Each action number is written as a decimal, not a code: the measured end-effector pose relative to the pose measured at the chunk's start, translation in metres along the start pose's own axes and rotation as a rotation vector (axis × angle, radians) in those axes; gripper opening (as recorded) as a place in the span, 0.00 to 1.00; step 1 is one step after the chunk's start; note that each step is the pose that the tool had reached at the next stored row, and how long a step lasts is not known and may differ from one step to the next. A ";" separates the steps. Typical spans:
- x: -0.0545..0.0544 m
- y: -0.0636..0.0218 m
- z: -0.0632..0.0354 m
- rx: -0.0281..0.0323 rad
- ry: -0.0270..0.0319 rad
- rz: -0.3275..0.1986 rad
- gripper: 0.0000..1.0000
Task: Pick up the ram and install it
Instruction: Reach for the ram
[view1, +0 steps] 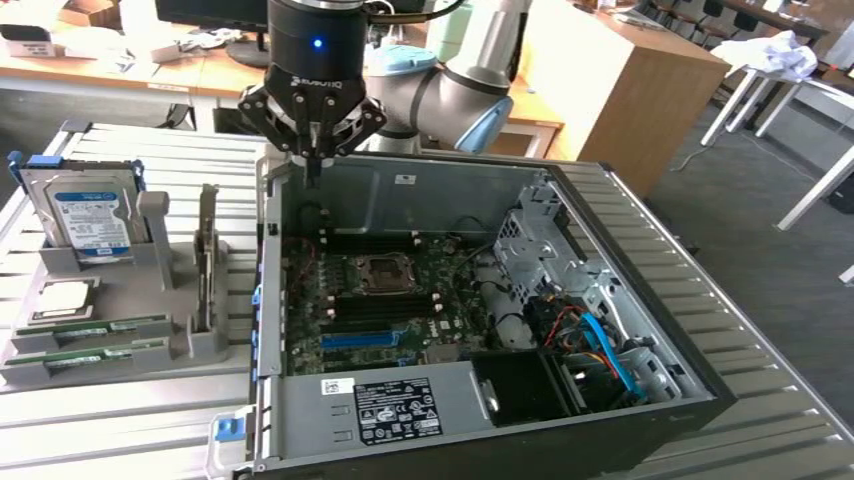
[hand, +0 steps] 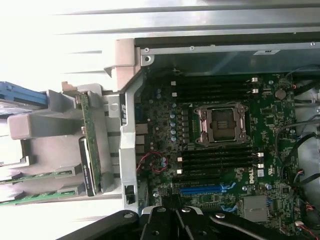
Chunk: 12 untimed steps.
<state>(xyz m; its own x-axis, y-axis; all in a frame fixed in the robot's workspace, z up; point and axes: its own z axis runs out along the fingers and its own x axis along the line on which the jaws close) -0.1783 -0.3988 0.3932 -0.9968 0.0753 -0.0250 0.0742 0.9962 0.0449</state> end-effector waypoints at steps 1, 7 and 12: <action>0.001 -0.0001 0.0000 0.0000 0.0001 0.000 0.10; 0.010 -0.0008 -0.0003 0.0000 0.0000 0.000 0.10; 0.016 -0.0012 -0.0004 0.0000 0.0000 0.000 0.10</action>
<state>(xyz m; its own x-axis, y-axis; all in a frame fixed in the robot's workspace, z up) -0.1945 -0.3989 0.3931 -0.9968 0.0753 -0.0250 0.0741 0.9962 0.0449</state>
